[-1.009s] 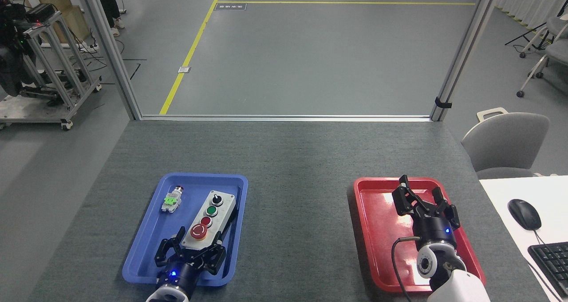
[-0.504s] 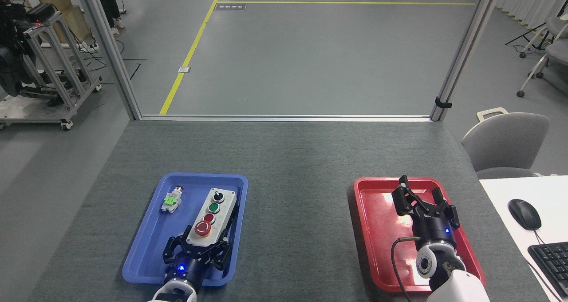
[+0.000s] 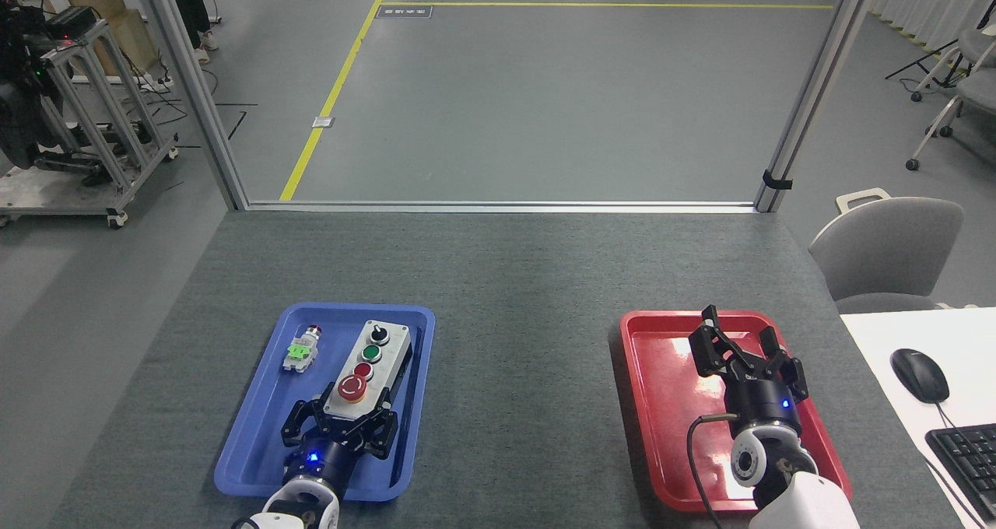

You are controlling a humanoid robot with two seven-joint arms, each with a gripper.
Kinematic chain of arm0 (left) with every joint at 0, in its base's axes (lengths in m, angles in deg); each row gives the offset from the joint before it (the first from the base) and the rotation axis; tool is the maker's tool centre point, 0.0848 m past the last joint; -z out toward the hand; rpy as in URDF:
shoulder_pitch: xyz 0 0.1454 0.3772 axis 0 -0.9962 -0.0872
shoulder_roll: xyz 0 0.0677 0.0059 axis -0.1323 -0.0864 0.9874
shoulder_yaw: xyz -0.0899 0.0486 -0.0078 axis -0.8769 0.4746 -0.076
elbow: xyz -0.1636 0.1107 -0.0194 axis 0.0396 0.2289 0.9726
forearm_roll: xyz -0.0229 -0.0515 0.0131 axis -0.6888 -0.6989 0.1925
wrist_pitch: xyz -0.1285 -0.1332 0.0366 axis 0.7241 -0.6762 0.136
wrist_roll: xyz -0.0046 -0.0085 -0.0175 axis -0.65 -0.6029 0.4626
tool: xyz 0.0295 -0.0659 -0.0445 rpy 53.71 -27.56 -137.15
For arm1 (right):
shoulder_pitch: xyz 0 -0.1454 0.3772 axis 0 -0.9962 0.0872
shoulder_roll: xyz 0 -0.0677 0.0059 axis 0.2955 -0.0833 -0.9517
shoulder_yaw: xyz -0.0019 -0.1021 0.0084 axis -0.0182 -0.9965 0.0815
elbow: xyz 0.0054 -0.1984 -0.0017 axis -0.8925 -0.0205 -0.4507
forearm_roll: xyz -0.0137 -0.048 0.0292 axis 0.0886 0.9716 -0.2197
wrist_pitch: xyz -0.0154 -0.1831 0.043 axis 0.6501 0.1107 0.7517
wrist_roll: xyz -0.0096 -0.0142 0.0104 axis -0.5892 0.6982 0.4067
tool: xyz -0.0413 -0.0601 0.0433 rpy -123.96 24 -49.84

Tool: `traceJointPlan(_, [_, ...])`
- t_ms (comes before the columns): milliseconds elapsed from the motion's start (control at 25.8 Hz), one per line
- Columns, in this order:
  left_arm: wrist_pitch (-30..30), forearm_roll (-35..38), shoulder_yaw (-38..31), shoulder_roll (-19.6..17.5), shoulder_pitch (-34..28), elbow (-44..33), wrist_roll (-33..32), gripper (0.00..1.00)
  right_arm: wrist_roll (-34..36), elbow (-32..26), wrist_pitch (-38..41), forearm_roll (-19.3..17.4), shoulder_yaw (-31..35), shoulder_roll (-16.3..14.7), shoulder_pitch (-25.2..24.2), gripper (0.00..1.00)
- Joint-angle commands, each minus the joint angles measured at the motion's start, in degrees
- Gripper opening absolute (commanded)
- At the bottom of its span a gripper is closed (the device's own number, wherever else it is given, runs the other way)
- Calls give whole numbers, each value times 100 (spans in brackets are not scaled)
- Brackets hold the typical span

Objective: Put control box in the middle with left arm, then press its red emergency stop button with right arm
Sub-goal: 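Slide the control box out of the blue tray toward the table middle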

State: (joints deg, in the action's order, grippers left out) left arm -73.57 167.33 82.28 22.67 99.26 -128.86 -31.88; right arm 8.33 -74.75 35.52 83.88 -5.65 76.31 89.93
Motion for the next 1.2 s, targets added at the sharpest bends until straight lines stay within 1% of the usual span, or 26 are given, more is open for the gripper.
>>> traceJointPlan(0, [-164, -42, 2, 2, -43, -70, -9, 0, -1, 0, -15, 0, 0, 3, 2, 100])
traceJointPlan(78, [-314, -60, -33, 11, -34, -113, -9, 0, -1, 0, -15, 0, 0, 12, -7, 100])
traceJointPlan(155, [-314, -95, -59, 11, -34, -280, -9, 0, -1, 0, -15, 0, 0, -6, -7, 100])
traceJointPlan(310, [-366, -552, -191, -68, -219, -1080, -9, 0, -1, 0, -15, 9, 0, -15, 20, 100])
traceJointPlan(388, [-375, -578, -191, -86, -394, -1520, -9, 0, -1, 0, -24, 9, 0, -15, 20, 100])
traceJointPlan(504, [-367, -508, -103, 2, -570, -1836, -9, 0, -1, 0, -24, 9, 0, -24, 20, 100])
traceJointPlan(543, [-323, -491, 90, 90, -570, -1836, -9, 0, -1, 0, -24, 9, 0, -24, 20, 100])
traceJointPlan(659, [29, -420, 714, 468, -491, -1661, -9, 0, -1, 0, -24, 9, 0, -24, 20, 100])
traceJointPlan(776, [521, -95, 1250, 942, -184, -1116, -18, 0, -1, 0, -24, 9, 0, -24, 20, 100])
traceJointPlan(892, [741, 133, 1391, 1286, 54, -562, -18, 0, -1, 0, -24, 18, 0, -32, 20, 100])
traceJointPlan(1047, [899, 160, 1699, 1321, 379, -17, -158, 0, -1, 0, -24, 18, 0, -41, 20, 100])
traceJointPlan(1164, [1101, 116, 2164, 1321, 511, 185, -352, 0, -10, 0, -24, 18, 0, -41, 20, 100])
